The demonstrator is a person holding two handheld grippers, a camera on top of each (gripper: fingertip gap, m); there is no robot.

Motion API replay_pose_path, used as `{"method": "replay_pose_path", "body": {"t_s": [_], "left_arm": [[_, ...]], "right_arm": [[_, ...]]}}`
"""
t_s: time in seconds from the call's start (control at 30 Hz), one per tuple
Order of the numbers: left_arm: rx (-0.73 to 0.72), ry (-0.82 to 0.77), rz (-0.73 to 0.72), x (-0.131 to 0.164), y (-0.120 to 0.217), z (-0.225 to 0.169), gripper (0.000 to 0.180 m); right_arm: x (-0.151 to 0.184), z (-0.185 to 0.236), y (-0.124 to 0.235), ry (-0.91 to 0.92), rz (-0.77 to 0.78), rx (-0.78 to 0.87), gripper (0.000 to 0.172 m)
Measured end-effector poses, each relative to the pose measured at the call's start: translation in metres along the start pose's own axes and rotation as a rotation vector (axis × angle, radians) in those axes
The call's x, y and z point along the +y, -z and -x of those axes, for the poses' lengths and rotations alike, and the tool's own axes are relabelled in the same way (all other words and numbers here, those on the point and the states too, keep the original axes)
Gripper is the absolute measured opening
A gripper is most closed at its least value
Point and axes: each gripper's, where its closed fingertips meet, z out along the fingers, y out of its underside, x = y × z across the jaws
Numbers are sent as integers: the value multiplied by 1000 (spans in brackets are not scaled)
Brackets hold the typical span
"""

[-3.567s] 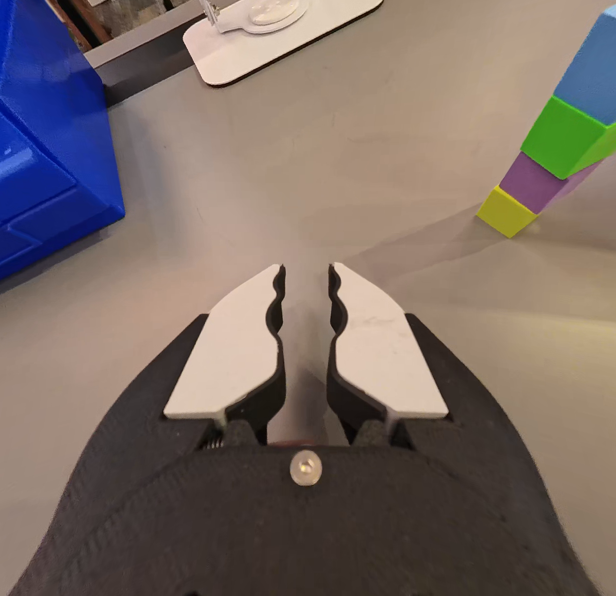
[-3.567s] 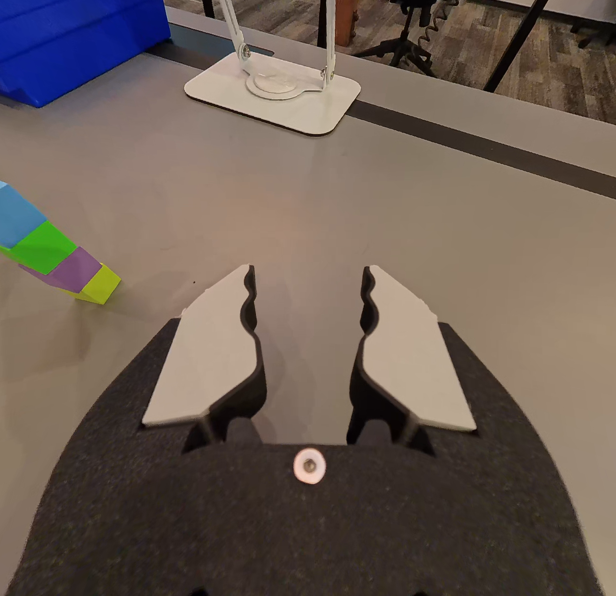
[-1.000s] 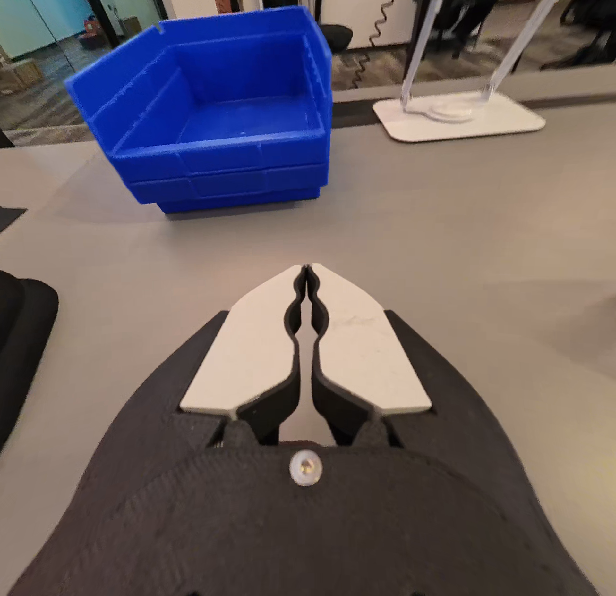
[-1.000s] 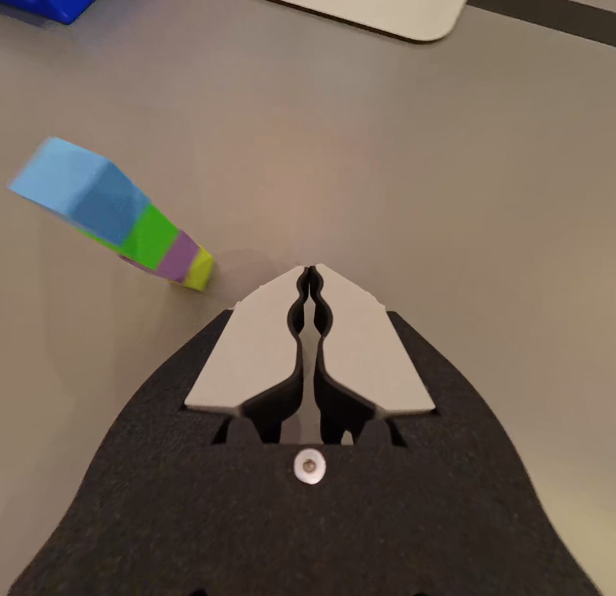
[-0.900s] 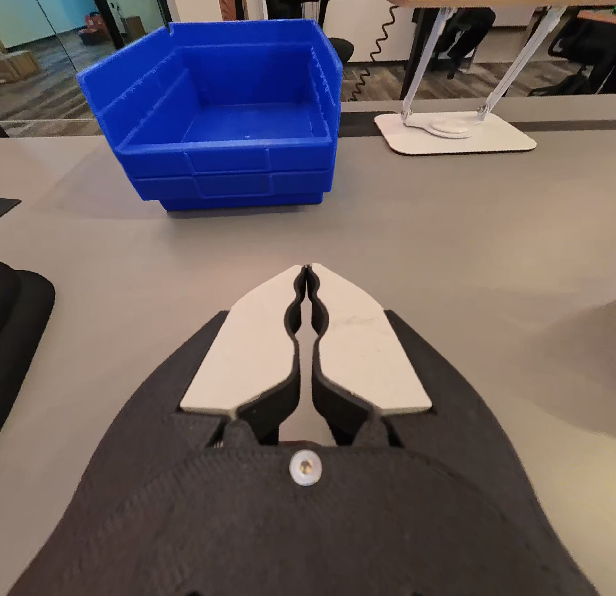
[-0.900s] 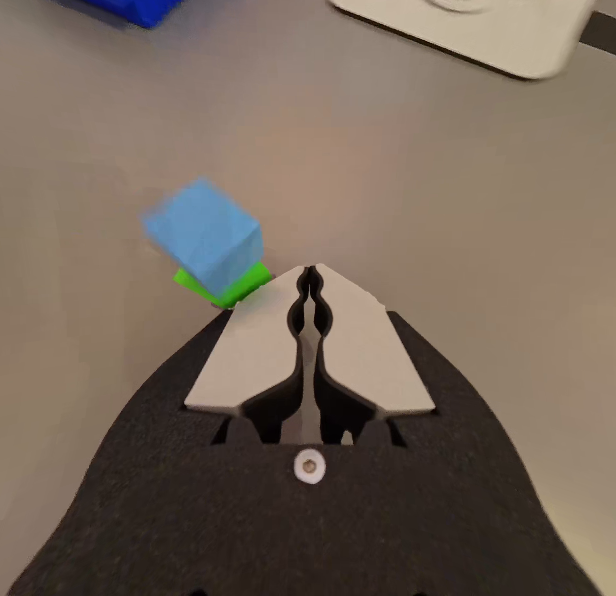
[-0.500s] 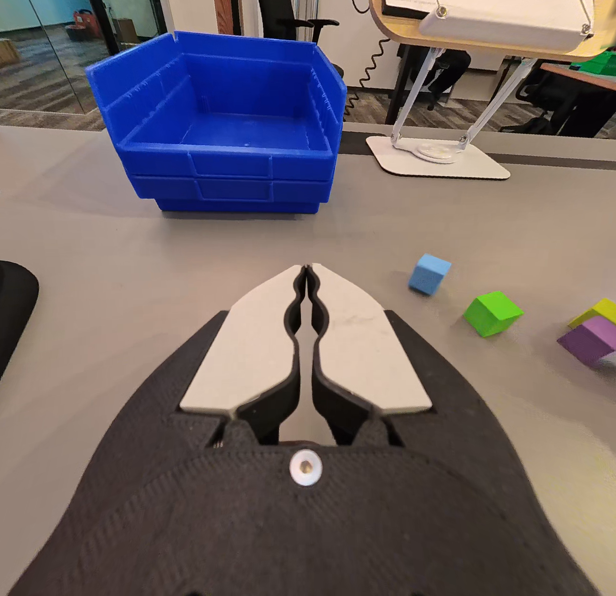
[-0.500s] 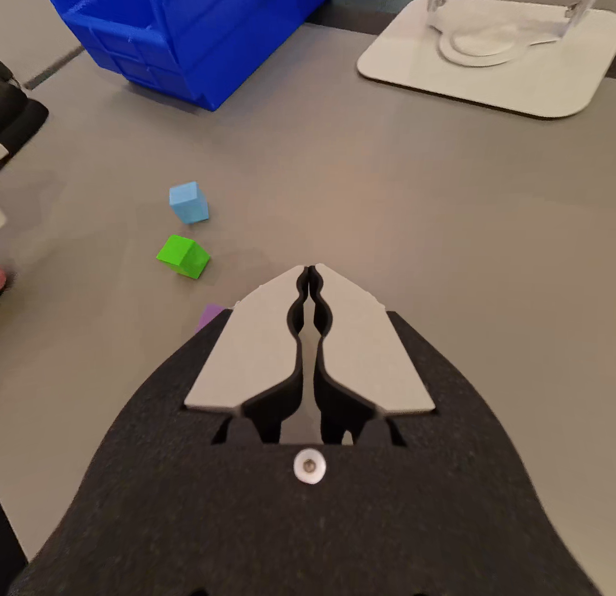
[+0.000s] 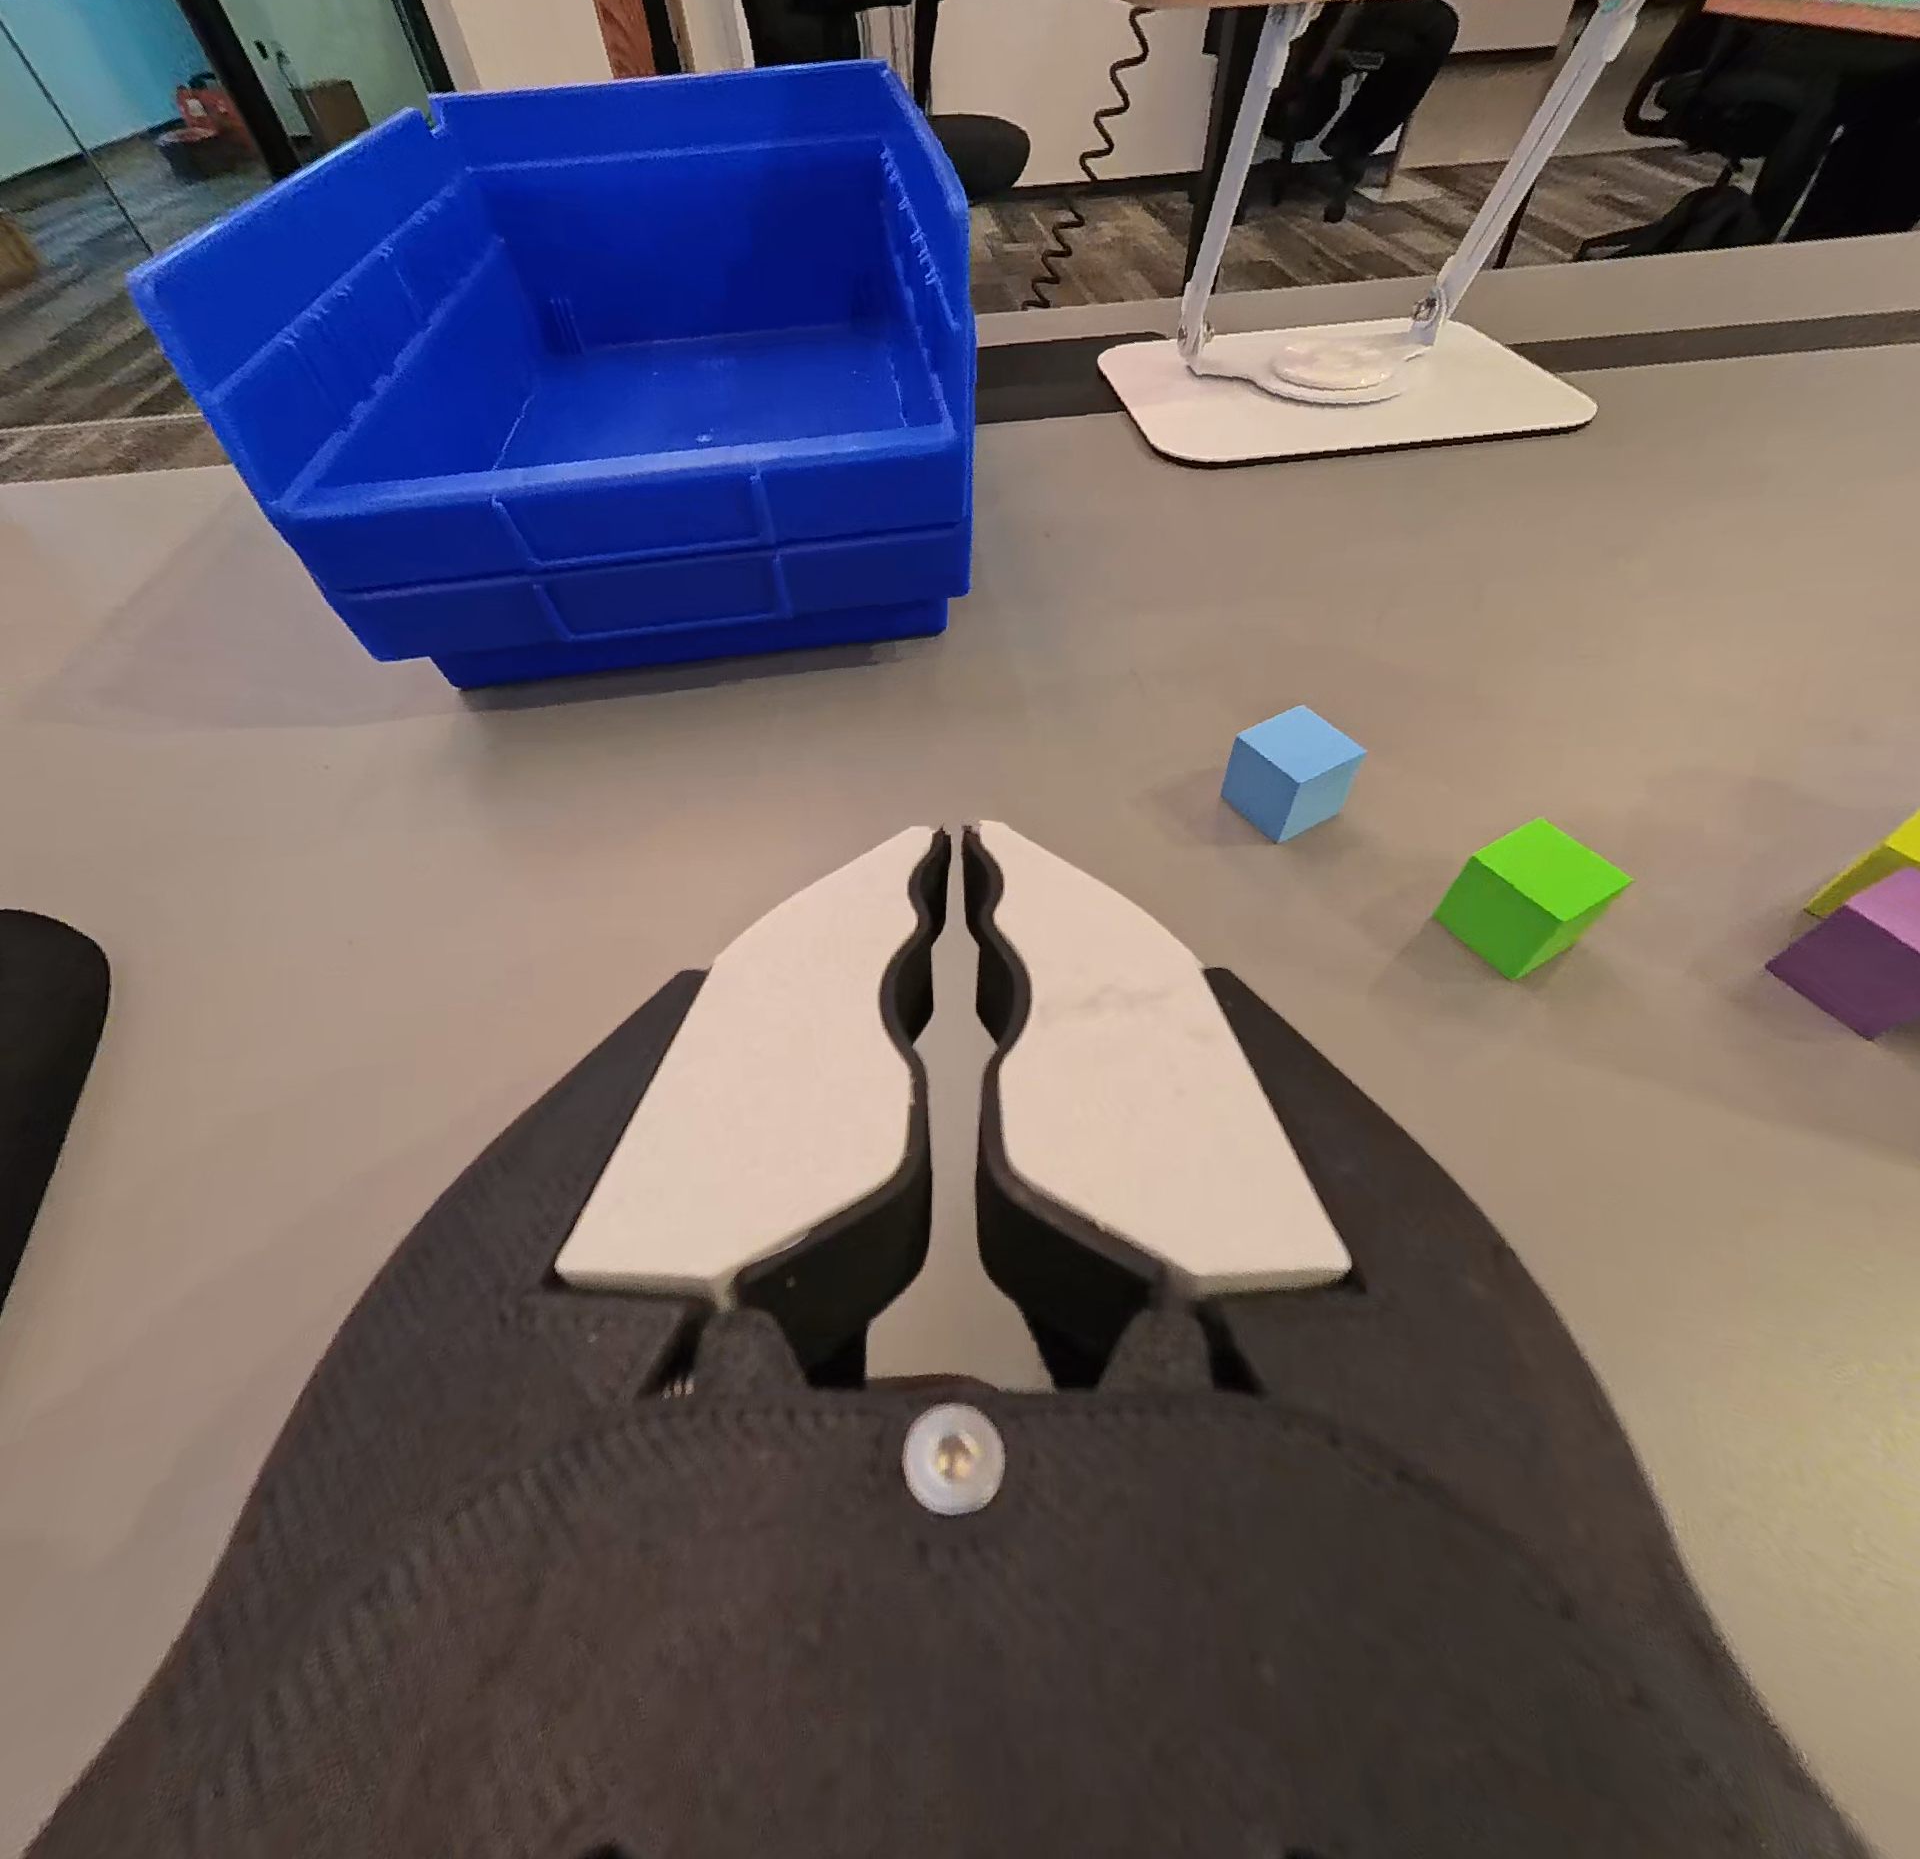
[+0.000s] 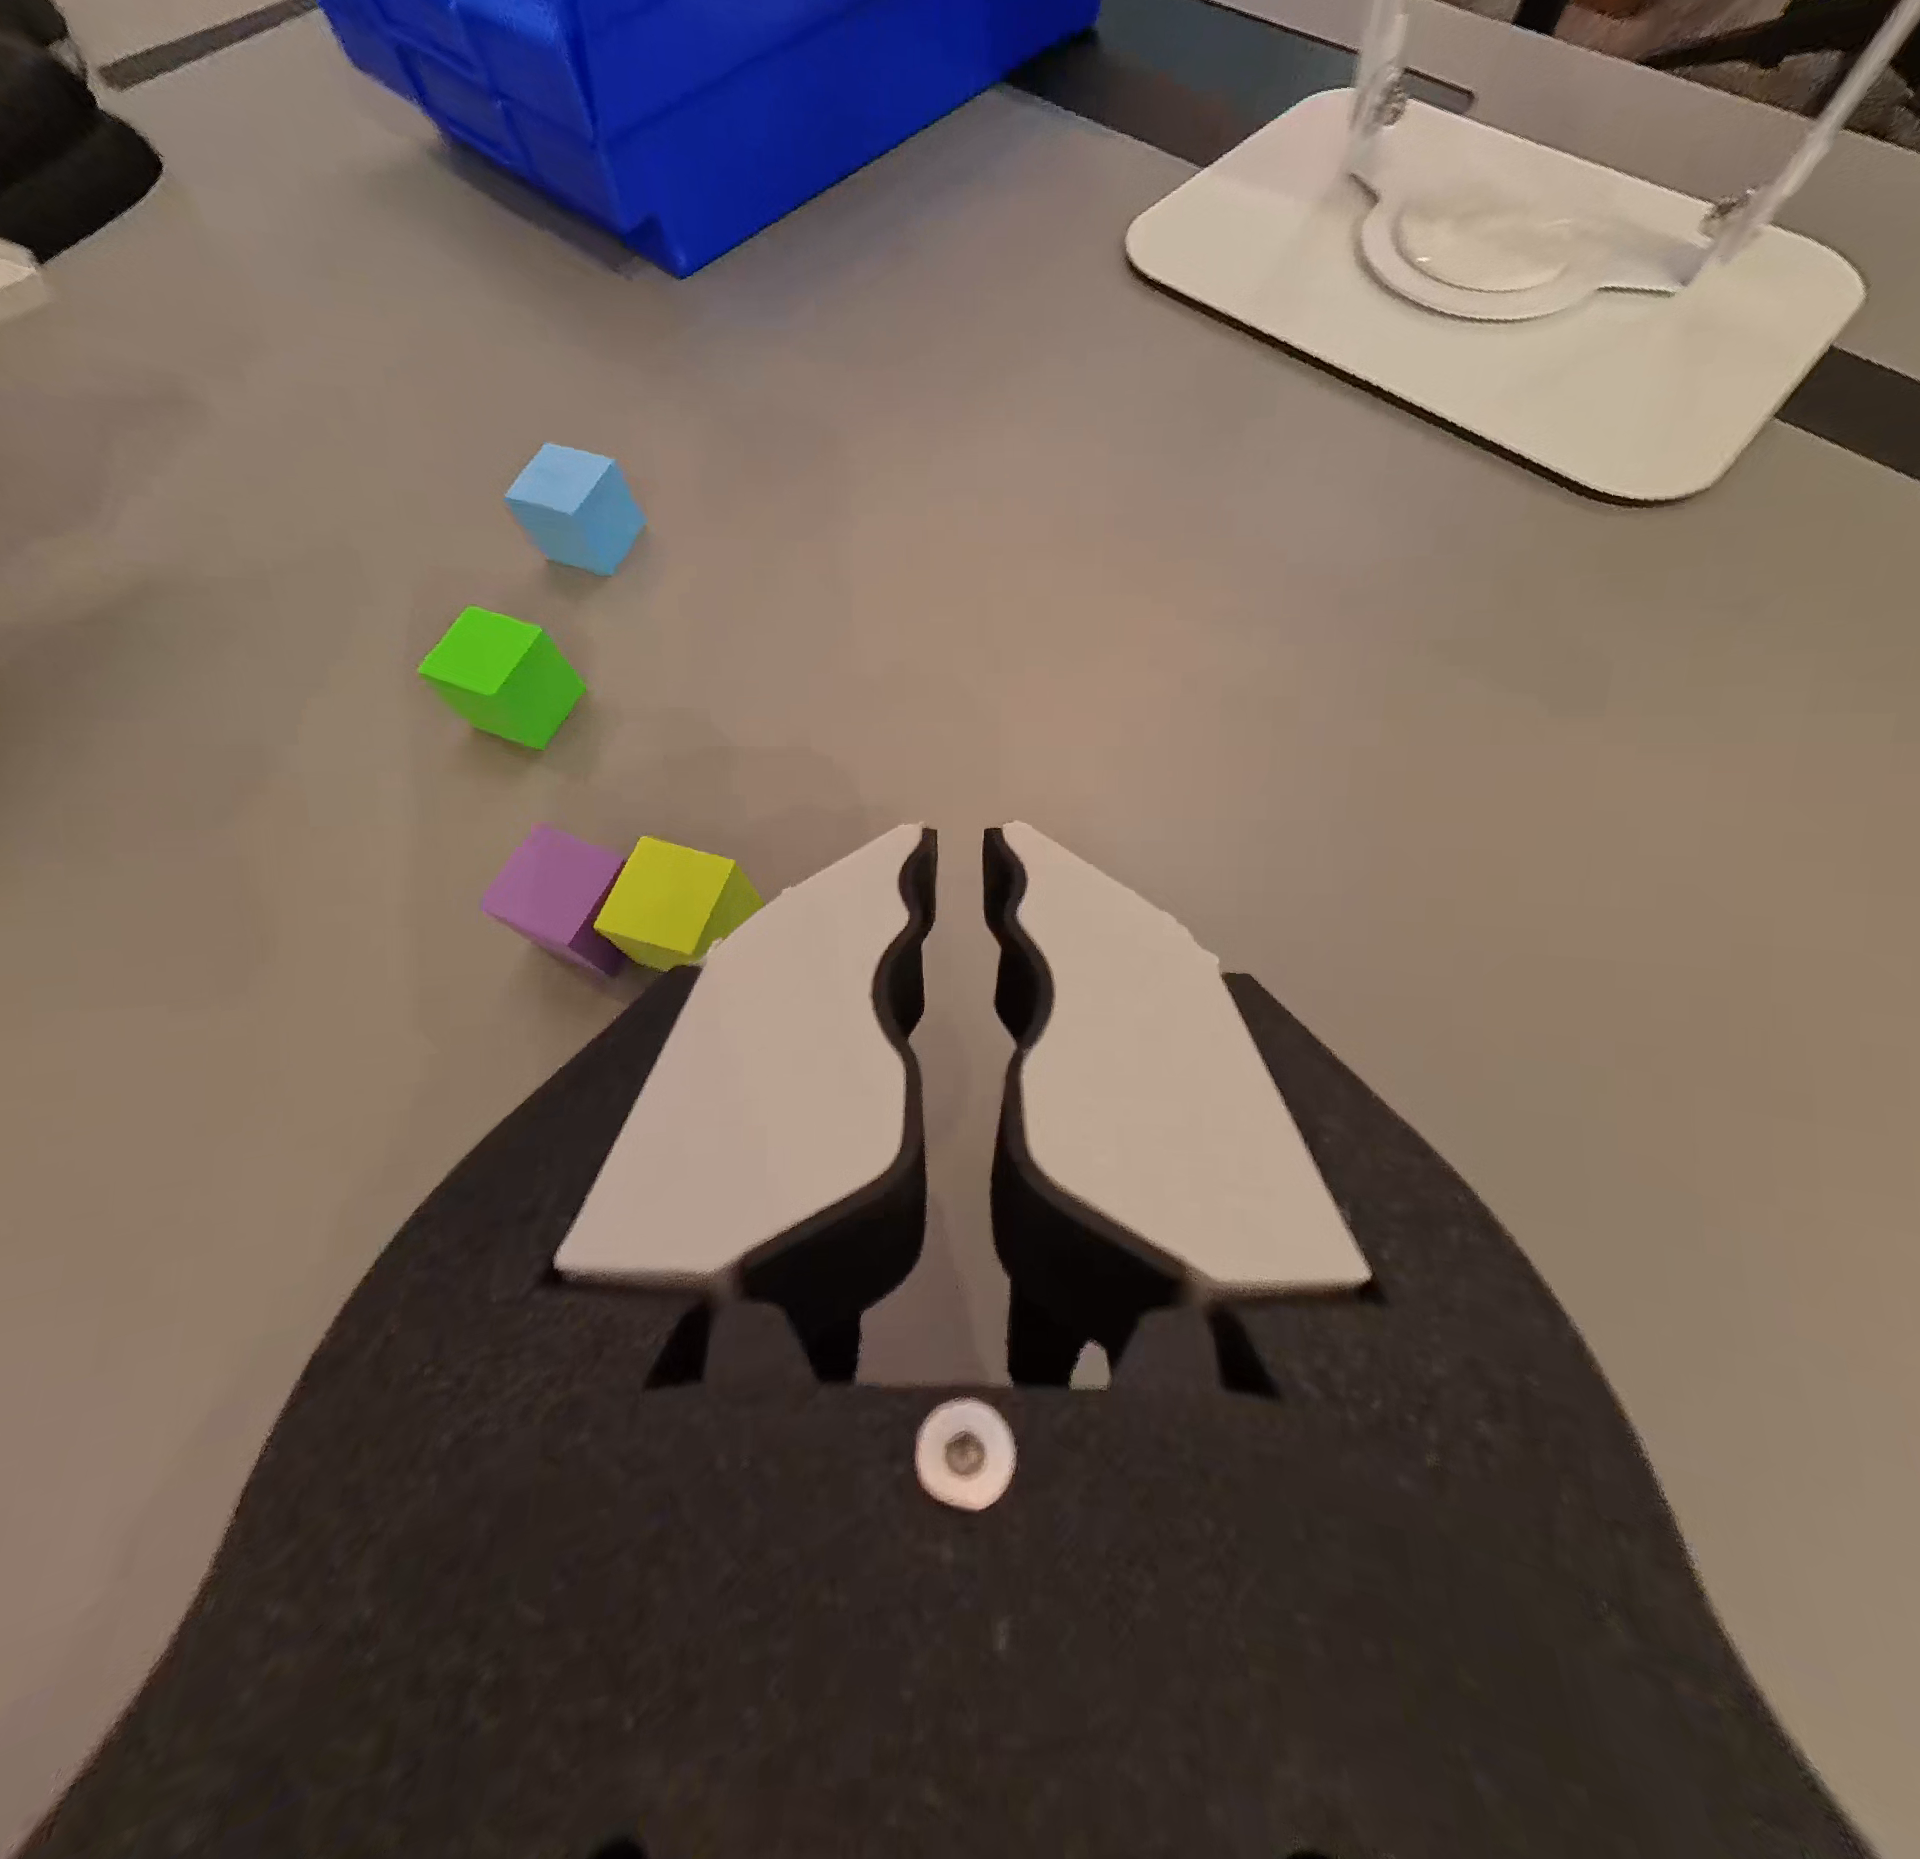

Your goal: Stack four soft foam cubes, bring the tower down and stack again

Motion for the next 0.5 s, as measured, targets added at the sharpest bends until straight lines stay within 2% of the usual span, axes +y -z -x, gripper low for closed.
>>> {"method": "replay_pose_path", "body": {"t_s": [0.07, 0.13, 0.33, 0.5], "left_arm": [[6, -6, 2, 0, 0, -1, 3], [13, -8, 3, 0, -1, -3, 4], [18, -23, 11, 1, -2, -5, 5], [53, -41, -27, -4, 1, -13, 10]], "right_arm": [[1, 7, -3, 47, 5, -27, 14], [-1, 20, -4, 87, -1, -98, 34], [6, 55, -8, 367, 21, -183, 50], [14, 62, -14, 386, 44, -228, 62]]}}
